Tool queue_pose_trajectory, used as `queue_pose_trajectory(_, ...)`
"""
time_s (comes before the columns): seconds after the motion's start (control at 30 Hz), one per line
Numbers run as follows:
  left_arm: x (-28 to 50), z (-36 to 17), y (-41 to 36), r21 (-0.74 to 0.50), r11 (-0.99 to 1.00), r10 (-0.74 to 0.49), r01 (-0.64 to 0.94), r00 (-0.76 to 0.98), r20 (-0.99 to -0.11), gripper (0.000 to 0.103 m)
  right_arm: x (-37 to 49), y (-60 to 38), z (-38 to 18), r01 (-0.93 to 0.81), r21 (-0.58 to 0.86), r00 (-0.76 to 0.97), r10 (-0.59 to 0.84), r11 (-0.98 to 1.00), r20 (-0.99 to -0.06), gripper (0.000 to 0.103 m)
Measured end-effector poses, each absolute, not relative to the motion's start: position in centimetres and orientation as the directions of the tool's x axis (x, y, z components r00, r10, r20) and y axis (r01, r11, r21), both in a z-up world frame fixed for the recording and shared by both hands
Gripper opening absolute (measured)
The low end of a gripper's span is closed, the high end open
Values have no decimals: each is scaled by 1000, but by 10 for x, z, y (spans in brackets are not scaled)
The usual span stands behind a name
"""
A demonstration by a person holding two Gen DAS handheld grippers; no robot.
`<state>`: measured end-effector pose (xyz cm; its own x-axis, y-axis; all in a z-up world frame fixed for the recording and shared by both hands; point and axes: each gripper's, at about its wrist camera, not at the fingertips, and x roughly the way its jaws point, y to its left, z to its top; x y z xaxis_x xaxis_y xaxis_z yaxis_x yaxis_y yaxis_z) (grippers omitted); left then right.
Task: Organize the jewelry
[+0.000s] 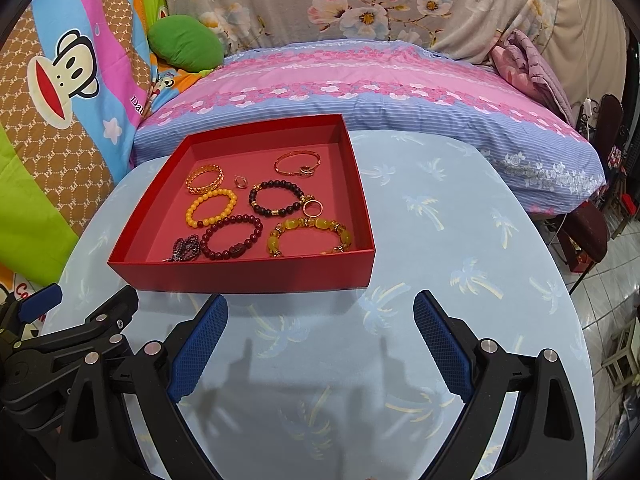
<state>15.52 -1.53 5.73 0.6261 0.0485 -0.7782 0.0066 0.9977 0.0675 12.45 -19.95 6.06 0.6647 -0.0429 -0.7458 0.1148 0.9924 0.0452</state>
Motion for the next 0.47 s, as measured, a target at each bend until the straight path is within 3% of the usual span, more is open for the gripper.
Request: queue_pose_trajectory(0.47,155,57,-15,66,998,50,3,623,-780,96,125,-200,61,115,47,664,-42,992,-747,90)
